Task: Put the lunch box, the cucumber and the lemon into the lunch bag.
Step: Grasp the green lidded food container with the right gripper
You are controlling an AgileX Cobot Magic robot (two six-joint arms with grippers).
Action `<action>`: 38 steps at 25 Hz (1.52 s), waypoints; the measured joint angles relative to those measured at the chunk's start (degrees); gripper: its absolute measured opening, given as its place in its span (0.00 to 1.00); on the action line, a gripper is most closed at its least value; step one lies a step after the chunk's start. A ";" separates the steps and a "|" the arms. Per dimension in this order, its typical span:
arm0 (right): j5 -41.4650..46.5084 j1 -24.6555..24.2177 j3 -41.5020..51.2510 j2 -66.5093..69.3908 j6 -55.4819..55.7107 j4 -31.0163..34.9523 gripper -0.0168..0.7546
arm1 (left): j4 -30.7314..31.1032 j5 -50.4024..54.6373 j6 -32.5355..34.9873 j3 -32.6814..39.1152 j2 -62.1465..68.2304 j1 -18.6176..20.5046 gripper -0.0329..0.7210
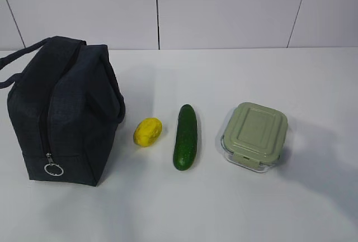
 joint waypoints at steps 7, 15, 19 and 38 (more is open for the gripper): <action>-4.88 0.00 -1.13 12.58 -3.20 5.00 0.57 | 0.00 0.00 0.00 0.00 0.00 0.00 0.47; -9.89 0.00 -4.09 25.27 -22.65 24.33 0.57 | 0.00 0.00 0.00 0.00 0.00 0.00 0.47; -11.12 -0.10 -4.59 31.13 -32.11 34.08 0.57 | 0.00 0.00 0.00 0.00 0.00 0.00 0.47; 18.24 -23.71 -5.16 53.55 -64.41 60.09 0.57 | 0.00 0.00 0.00 0.00 0.00 0.00 0.47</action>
